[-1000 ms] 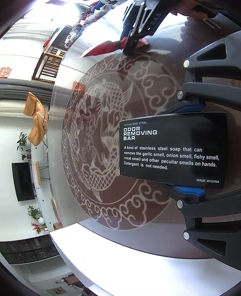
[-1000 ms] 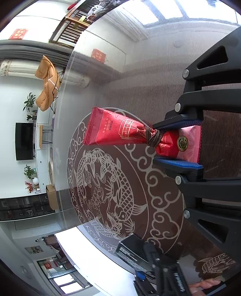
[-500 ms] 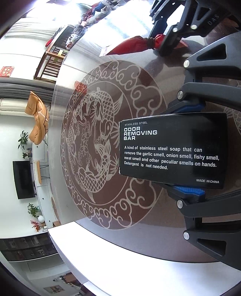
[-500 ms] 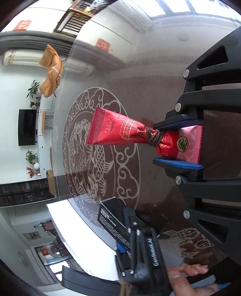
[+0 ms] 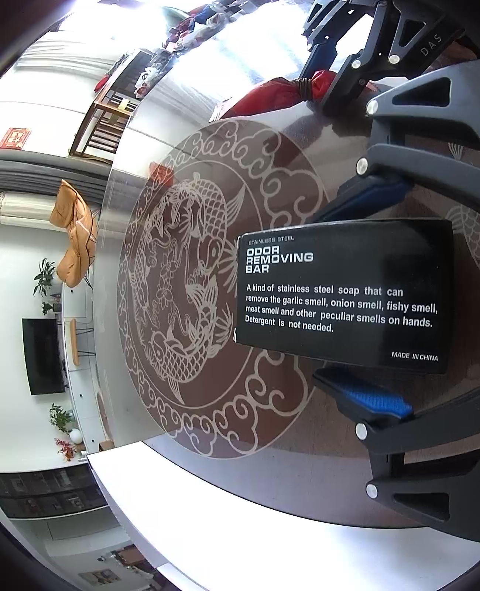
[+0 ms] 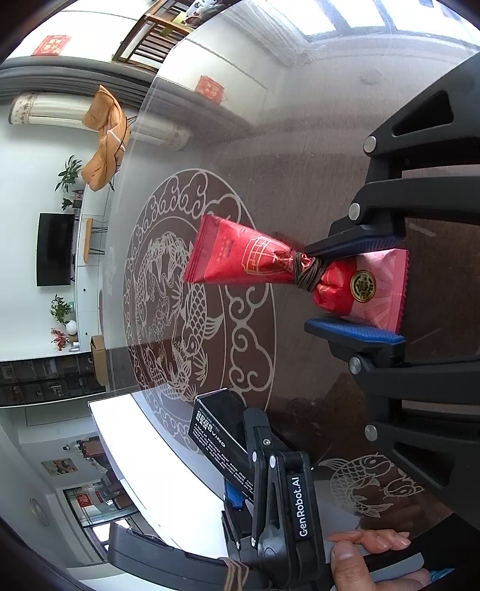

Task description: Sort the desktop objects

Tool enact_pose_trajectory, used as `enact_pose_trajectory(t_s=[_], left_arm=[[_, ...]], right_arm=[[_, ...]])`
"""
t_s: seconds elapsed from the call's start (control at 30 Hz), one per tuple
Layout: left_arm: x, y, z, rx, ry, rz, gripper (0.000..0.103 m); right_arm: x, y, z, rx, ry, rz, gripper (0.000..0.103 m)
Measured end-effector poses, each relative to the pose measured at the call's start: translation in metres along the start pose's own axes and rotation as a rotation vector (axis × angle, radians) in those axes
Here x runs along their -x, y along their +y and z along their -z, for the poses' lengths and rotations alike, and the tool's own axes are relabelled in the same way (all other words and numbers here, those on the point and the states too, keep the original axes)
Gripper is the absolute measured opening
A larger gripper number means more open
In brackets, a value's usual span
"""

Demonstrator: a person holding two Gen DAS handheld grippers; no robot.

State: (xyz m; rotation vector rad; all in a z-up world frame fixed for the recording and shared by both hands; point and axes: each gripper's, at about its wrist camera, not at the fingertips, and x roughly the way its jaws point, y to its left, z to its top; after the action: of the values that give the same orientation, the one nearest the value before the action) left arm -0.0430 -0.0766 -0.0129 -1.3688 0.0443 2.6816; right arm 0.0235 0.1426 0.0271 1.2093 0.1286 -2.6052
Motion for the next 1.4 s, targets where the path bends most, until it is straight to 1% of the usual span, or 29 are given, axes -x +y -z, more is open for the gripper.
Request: enact_pose_trajectory(t_s=[0.03, 0.07, 0.1, 0.2, 0.37, 0.43, 0.5, 0.53, 0.93, 1.1, 1.27, 1.33, 1.4], left_arm=[[0.000, 0.002, -0.001, 0.010, -0.003, 0.005, 0.079], [0.000, 0.004, 0.000, 0.018, -0.004, 0.008, 0.079], [0.000, 0.005, -0.001, 0.022, -0.004, 0.011, 0.080], [-0.001, 0.005, 0.000, 0.024, 0.004, 0.004, 0.087], [-0.002, 0.002, 0.000, 0.009, 0.011, -0.010, 0.089], [-0.002, 0.002, 0.001, 0.006, 0.012, -0.012, 0.089], [-0.002, 0.001, 0.001, 0.006, 0.012, -0.012, 0.089], [-0.002, 0.001, 0.001, 0.006, 0.012, -0.012, 0.089], [-0.003, 0.001, 0.002, 0.002, 0.015, -0.018, 0.089], [-0.003, -0.002, 0.002, -0.008, 0.021, -0.027, 0.091], [-0.003, 0.000, 0.000, 0.002, 0.019, -0.031, 0.092], [-0.004, 0.001, 0.000, 0.006, 0.019, -0.036, 0.092], [-0.004, 0.001, -0.001, 0.009, 0.022, -0.054, 0.093]], right_arm=[[0.000, 0.000, 0.000, 0.000, 0.000, 0.002, 0.042], [0.000, 0.001, 0.001, 0.000, 0.002, 0.004, 0.048], [0.000, 0.001, 0.000, 0.000, 0.003, 0.005, 0.049], [0.001, 0.001, 0.000, -0.001, 0.002, 0.005, 0.049], [0.001, 0.004, 0.002, -0.002, 0.002, 0.008, 0.050], [0.001, 0.005, 0.003, 0.002, 0.002, 0.010, 0.052], [0.001, 0.005, 0.002, 0.004, 0.003, 0.013, 0.057], [0.001, 0.006, 0.002, 0.005, 0.000, 0.014, 0.058], [0.002, 0.010, 0.004, 0.018, -0.003, 0.024, 0.059], [0.003, 0.010, 0.005, 0.026, -0.007, 0.028, 0.060], [0.005, 0.013, 0.008, 0.033, -0.014, 0.030, 0.060], [0.007, 0.013, 0.008, 0.036, -0.021, 0.036, 0.061], [0.008, 0.014, 0.009, 0.042, -0.027, 0.044, 0.065]])
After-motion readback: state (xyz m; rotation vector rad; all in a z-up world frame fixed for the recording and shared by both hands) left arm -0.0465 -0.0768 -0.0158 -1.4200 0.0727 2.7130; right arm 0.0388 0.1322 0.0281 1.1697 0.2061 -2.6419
